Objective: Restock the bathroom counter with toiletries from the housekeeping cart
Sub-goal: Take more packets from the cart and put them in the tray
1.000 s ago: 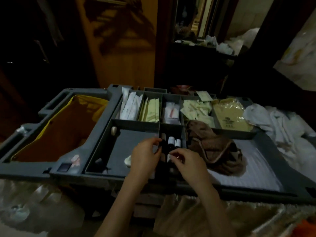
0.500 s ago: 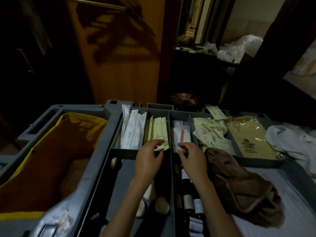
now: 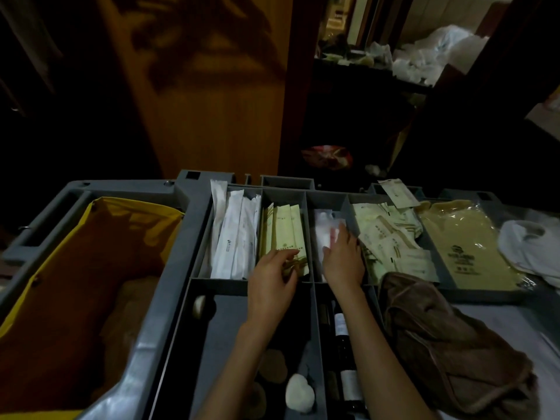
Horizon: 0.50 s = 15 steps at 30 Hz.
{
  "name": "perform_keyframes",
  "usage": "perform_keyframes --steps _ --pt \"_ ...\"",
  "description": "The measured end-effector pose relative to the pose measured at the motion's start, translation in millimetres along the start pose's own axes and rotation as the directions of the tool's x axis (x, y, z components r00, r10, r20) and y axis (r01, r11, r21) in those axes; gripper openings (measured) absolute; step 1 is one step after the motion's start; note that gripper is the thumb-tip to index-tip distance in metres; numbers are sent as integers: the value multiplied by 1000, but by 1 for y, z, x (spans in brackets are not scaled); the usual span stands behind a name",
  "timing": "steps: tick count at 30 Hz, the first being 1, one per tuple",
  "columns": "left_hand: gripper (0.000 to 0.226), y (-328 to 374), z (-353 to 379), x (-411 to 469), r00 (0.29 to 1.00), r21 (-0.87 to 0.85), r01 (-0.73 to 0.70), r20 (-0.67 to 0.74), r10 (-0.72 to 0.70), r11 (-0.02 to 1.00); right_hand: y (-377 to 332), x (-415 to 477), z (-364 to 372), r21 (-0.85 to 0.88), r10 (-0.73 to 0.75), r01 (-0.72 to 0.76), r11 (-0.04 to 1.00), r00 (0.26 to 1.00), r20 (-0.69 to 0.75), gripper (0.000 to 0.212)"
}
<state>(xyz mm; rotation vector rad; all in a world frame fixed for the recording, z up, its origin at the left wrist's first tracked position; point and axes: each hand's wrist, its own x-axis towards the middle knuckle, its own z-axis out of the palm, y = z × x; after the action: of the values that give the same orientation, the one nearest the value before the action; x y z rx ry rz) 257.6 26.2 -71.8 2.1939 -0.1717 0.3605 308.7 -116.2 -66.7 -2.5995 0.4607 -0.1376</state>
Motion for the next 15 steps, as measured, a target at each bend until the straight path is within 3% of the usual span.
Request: perform_keyframes --steps 4,10,15 --pt "33 1 -1 -2 1000 -42 -3 -10 3 999 -1 -7 -3 46 23 -18 999 993 -116 61" --pt "34 2 -1 -2 1000 -104 22 2 -22 994 1 -10 0 166 -47 103 981 949 -310 39" --pt "32 5 -4 0 997 -193 81 2 -82 978 3 -10 -2 286 37 62 956 944 -327 43"
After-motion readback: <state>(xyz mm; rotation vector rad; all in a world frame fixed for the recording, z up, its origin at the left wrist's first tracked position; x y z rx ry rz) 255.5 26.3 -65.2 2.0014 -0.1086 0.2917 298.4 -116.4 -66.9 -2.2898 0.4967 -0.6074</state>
